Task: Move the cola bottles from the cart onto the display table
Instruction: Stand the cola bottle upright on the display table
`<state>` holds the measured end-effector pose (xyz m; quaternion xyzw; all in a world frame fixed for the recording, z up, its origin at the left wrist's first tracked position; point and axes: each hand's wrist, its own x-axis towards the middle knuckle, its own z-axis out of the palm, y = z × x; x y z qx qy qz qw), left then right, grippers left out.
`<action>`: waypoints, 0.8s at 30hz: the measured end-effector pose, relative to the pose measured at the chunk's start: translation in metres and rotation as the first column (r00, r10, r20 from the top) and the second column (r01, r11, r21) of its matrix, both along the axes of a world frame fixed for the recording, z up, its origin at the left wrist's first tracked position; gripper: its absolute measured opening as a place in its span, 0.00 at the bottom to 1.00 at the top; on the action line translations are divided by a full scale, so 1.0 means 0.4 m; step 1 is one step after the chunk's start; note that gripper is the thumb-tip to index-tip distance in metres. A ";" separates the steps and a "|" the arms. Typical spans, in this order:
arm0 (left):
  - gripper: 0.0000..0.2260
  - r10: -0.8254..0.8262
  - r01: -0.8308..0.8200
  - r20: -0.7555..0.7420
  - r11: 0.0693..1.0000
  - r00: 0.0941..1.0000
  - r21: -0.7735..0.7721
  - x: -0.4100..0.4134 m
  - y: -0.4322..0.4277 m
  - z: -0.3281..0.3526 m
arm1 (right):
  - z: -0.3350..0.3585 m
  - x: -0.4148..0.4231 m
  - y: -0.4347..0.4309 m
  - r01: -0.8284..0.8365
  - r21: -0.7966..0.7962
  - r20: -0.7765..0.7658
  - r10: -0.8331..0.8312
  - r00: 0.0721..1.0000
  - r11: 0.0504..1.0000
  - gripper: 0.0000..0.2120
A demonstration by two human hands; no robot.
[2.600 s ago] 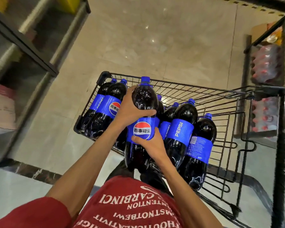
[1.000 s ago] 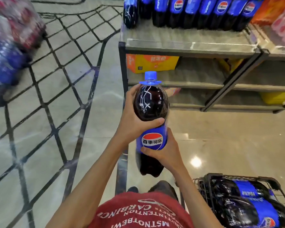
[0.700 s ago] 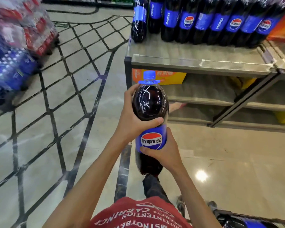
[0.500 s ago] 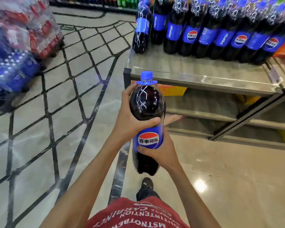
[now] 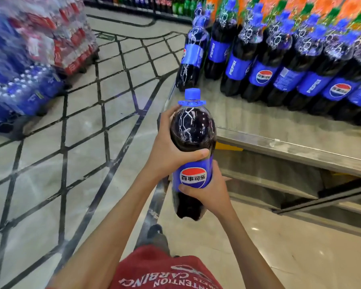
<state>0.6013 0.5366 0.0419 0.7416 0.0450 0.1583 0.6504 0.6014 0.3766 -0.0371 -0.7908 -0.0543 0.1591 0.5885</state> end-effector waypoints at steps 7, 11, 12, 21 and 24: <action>0.46 -0.043 0.044 -0.012 0.998 0.999 0.036 0.222 0.084 -0.008 | -0.004 0.208 0.079 0.044 -0.009 0.015 -0.044 0.999 0.999 0.43; 0.45 -0.101 0.102 -0.012 0.994 0.995 0.031 0.372 0.148 -0.003 | 0.004 0.338 0.142 0.083 -0.029 0.030 -0.082 0.996 0.996 0.44; 0.45 -0.111 0.111 -0.014 0.993 0.994 0.029 0.409 0.163 0.000 | 0.009 0.369 0.157 0.097 -0.032 0.034 -0.096 0.995 0.995 0.43; 0.48 -0.207 0.207 -0.011 0.971 0.978 0.120 0.661 0.264 0.015 | 0.014 0.585 0.247 0.200 -0.003 0.053 -0.199 0.978 0.980 0.40; 0.48 -0.216 0.220 -0.041 0.962 0.975 0.160 0.728 0.278 0.017 | 0.008 0.645 0.263 0.220 0.016 0.063 -0.220 0.973 0.975 0.39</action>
